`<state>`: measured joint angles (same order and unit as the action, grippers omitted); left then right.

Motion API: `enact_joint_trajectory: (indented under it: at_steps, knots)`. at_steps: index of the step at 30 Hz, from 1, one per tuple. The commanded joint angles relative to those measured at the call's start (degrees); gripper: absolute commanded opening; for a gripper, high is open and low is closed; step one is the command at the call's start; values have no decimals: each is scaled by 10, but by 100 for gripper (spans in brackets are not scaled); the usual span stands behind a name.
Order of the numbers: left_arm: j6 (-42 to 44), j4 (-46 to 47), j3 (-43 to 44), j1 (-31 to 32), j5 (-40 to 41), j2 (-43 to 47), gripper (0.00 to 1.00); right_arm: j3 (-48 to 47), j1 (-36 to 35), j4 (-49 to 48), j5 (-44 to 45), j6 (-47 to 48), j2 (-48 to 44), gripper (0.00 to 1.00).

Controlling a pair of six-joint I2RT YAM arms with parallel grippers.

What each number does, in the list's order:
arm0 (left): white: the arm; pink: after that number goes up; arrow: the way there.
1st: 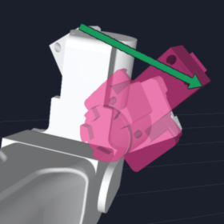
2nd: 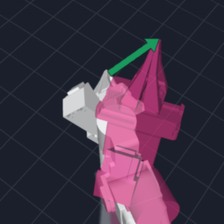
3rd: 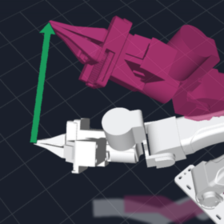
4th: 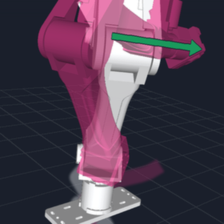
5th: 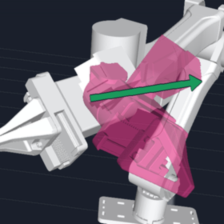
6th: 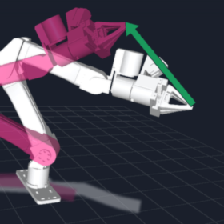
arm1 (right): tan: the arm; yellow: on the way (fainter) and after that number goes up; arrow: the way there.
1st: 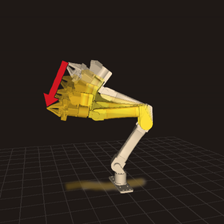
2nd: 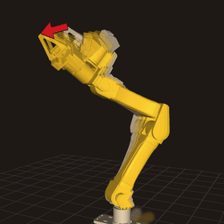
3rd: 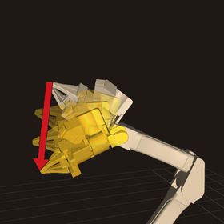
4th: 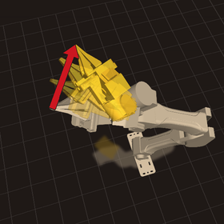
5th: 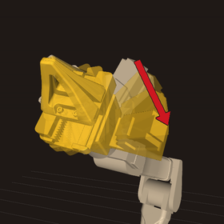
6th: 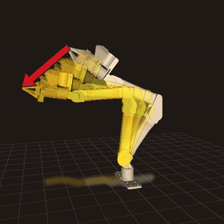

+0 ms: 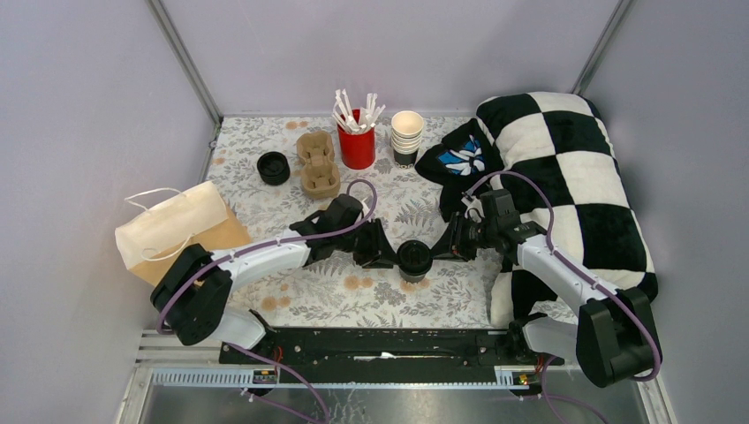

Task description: Pack the takeout coffee

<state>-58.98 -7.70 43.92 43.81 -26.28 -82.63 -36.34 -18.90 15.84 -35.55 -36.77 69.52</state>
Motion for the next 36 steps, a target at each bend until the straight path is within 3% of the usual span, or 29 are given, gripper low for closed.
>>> enact_joint_trajectory:
  at_steps: [1, 4, 9, 22, 26, 31, 36]
  knots:
    - [50, -88, -78, 27, 115, -75, 34, 59, -7, 31, 118, 22, 63, 34]
    - [58, -92, -62, 28, 112, -100, 34, 24, -7, 53, 116, 56, 71, 42]
    - [62, -133, -30, 28, 136, -64, 34, -44, -5, 121, 90, 80, 5, 56]
    - [82, -181, 39, 28, 136, -89, 34, -152, 27, 192, 15, 127, -5, 61]
    - [82, -185, 54, 28, 134, -95, 34, -163, 40, 193, -27, 146, -2, 66]
    - [83, -194, 72, 28, 132, -103, 34, -142, 40, 171, -110, 173, 17, 87]
    - [86, -205, 88, 28, 132, -104, 34, -129, 41, 164, -121, 199, 50, 95]
